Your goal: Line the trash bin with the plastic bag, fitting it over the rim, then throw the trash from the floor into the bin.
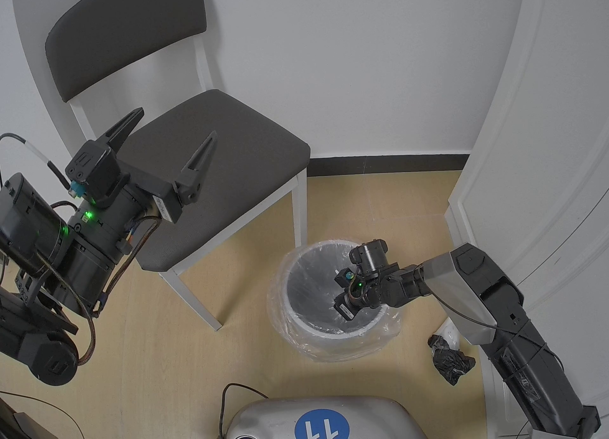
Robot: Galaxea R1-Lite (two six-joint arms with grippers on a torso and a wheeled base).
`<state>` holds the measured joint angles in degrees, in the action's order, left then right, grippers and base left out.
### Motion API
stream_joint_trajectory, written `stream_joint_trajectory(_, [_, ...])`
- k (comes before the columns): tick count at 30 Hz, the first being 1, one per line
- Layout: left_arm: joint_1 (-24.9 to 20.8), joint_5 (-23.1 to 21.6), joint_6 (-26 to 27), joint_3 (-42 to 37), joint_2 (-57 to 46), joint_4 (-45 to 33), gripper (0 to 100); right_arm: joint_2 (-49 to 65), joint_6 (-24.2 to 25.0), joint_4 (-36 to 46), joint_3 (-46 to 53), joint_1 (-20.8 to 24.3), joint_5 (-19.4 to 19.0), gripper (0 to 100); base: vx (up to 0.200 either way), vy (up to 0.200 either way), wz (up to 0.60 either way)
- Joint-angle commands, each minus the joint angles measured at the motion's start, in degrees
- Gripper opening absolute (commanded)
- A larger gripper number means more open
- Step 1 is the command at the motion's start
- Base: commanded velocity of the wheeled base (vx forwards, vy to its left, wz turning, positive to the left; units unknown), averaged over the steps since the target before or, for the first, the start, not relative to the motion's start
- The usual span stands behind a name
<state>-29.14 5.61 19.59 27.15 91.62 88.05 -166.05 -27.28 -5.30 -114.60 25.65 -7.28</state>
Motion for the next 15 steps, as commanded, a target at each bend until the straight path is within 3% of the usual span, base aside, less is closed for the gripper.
stream_joint_trajectory(1, [-0.04, 0.02, 0.01, 0.01, 0.13, 0.01, 100, 0.64, -0.05, 3.46, 0.01, -0.34, -0.19, 0, 0.0, 0.0, 0.0])
stream_joint_trajectory(3, [-0.13, 0.02, 0.01, 0.01, 0.22, 0.01, 100, 0.99, -0.05, 6.01, 0.01, -0.34, -0.19, 0, 0.0, 0.0, 0.0])
stream_joint_trajectory(8, [-0.13, 0.02, 0.01, 0.19, 0.84, 0.01, 100, 0.73, 0.3, 3.63, 0.01, -0.25, -2.21, 0, 0.0, 0.0, 0.0])
stream_joint_trajectory(13, [-0.04, 0.02, 0.01, 0.36, 0.84, 0.01, 100, 0.9, 6.54, -4.45, 0.01, 1.68, -3.09, 0, 0.0, 0.0, 0.0])
stream_joint_trajectory(15, [0.04, 0.02, 0.01, 0.36, 0.84, 0.01, 100, 1.17, 6.89, -4.63, 0.01, 2.04, -3.09, 0, 0.0, 0.0, 0.0])
